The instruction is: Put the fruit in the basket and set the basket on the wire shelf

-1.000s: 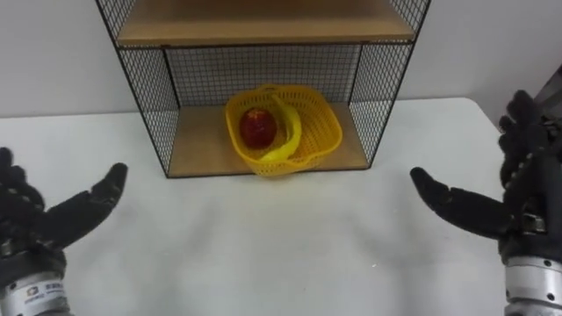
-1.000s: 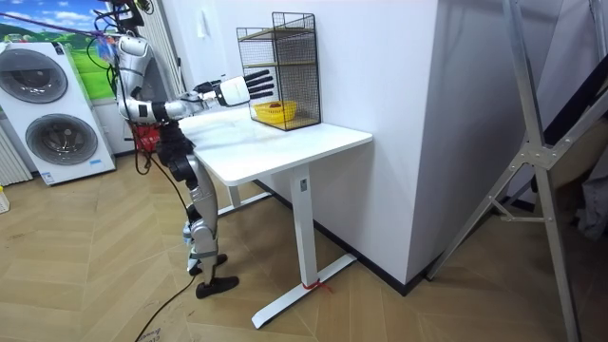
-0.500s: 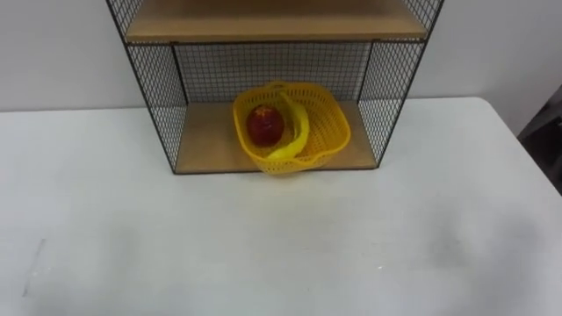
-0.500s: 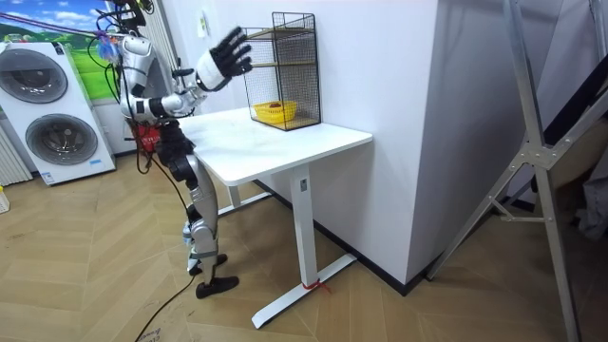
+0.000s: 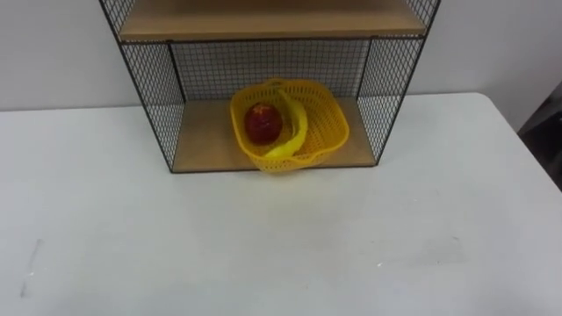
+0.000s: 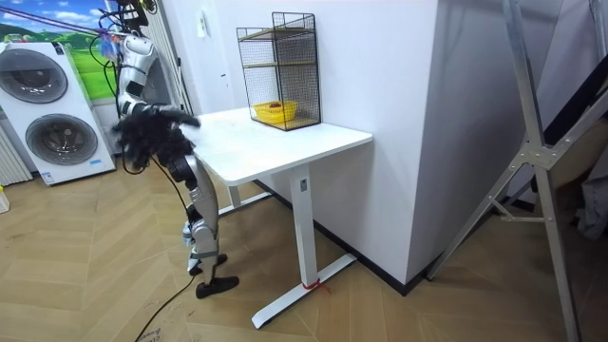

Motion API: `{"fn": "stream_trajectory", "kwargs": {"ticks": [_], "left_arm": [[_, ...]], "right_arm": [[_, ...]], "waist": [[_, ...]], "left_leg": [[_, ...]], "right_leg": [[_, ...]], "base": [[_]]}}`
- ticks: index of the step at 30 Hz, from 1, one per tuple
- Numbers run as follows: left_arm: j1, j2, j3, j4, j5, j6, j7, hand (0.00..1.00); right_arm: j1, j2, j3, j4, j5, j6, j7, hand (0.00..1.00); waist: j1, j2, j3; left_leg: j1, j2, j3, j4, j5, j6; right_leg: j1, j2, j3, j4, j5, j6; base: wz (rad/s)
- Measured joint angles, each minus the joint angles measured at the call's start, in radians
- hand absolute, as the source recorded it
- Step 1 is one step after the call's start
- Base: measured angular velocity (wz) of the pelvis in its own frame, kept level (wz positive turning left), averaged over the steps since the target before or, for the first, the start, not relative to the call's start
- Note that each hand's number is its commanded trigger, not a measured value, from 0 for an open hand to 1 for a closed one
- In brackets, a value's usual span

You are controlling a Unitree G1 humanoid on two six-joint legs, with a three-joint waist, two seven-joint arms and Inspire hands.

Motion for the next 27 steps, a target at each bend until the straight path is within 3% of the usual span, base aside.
{"fn": "stream_trajectory", "kwargs": {"ticks": [7,13,16,18,20,22,23,25,27], "left_arm": [[-0.012,0.017,0.015,0.388,-0.293,0.002,-0.042,0.00],[-0.037,0.038,0.020,0.609,-0.340,0.003,-0.118,0.00],[-0.047,0.034,0.018,0.723,-0.341,0.017,-0.186,0.00],[-0.049,0.015,-0.013,0.782,-0.336,0.025,-0.232,0.00],[-0.050,-0.020,-0.061,0.825,-0.305,0.048,-0.278,0.00],[-0.058,-0.069,-0.134,0.886,-0.182,0.099,-0.350,0.00],[-0.063,-0.080,-0.152,0.901,-0.136,0.113,-0.372,0.00],[-0.089,-0.103,-0.248,0.941,0.052,0.164,-0.473,0.00],[-0.114,-0.110,-0.323,0.957,0.172,0.185,-0.544,0.00]], "right_arm": [[-0.004,-0.003,-0.046,0.410,0.327,0.009,0.025,0.00],[-0.006,-0.003,-0.057,0.628,0.409,0.008,0.082,0.00],[-0.031,0.001,-0.023,0.771,0.409,0.008,0.143,0.00],[-0.049,0.004,0.012,0.861,0.408,0.009,0.183,0.00],[-0.079,0.018,0.051,0.950,0.369,0.020,0.227,0.00],[-0.123,0.043,0.112,1.040,0.300,0.062,0.293,0.00],[-0.132,0.049,0.121,1.053,0.283,0.078,0.312,0.00],[-0.170,0.061,0.223,1.097,0.176,0.132,0.388,0.00],[-0.196,0.064,0.317,1.119,0.061,0.154,0.444,0.00]], "waist": [[-0.013,0.001,-0.0027],[-0.021,0.002,-0.0038],[-0.020,0.000,-0.0062],[-0.022,-0.001,-0.0078],[-0.030,-0.001,-0.0102],[-0.043,-0.002,-0.0094],[-0.044,-0.002,-0.0094],[-0.046,-0.004,-0.0085],[-0.053,-0.007,-0.0079]], "left_leg": [[-0.004,-0.001,-0.005,0.003,-0.003,-0.005],[-0.006,-0.001,-0.021,0.007,-0.006,-0.009],[-0.005,0.004,-0.023,0.020,-0.012,-0.012],[0.001,0.004,-0.022,0.018,-0.012,-0.013],[0.007,0.004,-0.022,0.018,-0.012,-0.013],[0.028,0.005,-0.024,0.016,-0.012,-0.013],[0.033,0.005,-0.024,0.016,-0.012,-0.013],[0.046,0.004,-0.030,0.016,-0.012,-0.012],[0.055,0.004,-0.035,0.017,-0.011,-0.013]], "right_leg": [[-0.005,-0.003,-0.008,0.012,-0.018,-0.004],[0.000,-0.010,-0.024,0.012,-0.023,-0.006],[0.010,-0.007,-0.022,0.009,-0.024,-0.008],[0.020,-0.007,-0.022,0.005,-0.023,-0.008],[0.032,-0.006,-0.020,0.003,-0.023,-0.007],[0.059,-0.004,-0.020,-0.009,-0.020,-0.006],[0.061,-0.003,-0.018,-0.008,-0.020,-0.006],[0.074,-0.003,-0.020,-0.013,-0.020,-0.006],[0.090,0.000,-0.023,-0.030,-0.013,-0.004]], "base": [[0.01],[0.08],[0.03],[0.02],[0.06],[0.03],[0.00],[0.00],[0.02]]}}
